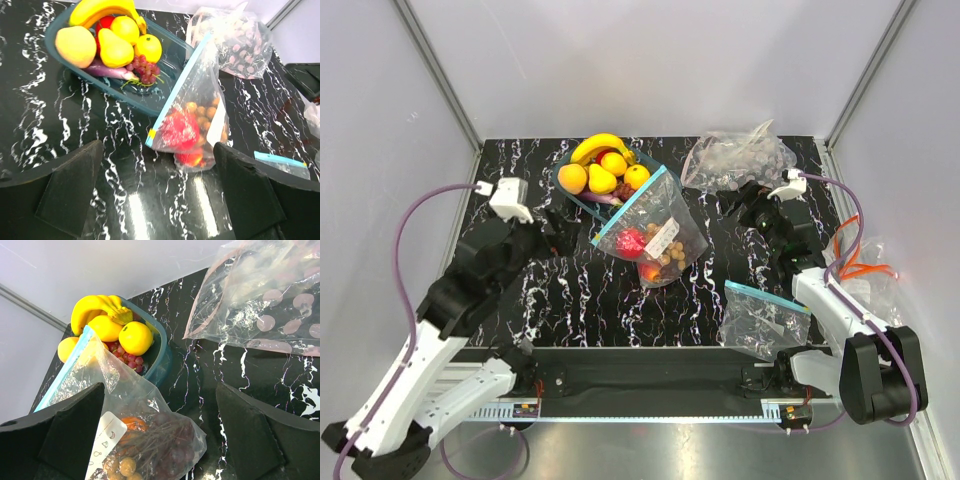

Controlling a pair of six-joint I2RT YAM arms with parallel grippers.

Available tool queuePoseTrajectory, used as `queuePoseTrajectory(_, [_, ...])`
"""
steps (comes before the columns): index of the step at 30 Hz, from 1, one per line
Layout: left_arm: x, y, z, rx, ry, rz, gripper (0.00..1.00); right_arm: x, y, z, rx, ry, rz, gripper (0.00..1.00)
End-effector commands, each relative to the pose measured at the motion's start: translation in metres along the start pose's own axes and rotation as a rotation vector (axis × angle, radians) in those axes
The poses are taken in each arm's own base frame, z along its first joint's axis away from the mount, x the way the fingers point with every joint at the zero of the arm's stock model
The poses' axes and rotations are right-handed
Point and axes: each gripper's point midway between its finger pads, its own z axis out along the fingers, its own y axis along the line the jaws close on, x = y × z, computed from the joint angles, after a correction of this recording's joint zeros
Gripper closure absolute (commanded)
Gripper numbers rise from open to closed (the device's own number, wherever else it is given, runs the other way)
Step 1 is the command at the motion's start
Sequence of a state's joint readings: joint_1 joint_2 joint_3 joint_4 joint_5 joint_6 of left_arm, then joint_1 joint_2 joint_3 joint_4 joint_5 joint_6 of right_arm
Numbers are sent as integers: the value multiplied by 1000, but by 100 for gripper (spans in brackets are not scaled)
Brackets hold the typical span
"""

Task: Place the food in the zip-top bag and seal the zipper
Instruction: Reset both arms

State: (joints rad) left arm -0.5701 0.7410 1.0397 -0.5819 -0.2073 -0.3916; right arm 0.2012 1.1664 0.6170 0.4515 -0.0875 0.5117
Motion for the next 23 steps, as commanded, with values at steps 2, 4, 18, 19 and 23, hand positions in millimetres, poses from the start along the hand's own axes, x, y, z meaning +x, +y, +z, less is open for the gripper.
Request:
queuePoseTrajectory(2, [10,17,-27,-40,46,73,1,-21,11,2,-26,-79,-17,0])
queuePoseTrajectory(4, [12,23,-36,-43,36,117,1,-21,10,3,-24,-79,-13,0])
queuePoseTrajectory(18, [42,33,-29,-28,61,173,1,-12,12,7,-54,-54,-5,2])
queuePoseTrajectory(19, [43,32,-28,-25,64,173,1,-12,14,7,-61,-51,-9,3])
queuePoseTrajectory(23, [44,29,-27,-9,67,173,1,-9,14,8,-68,-45,-9,0])
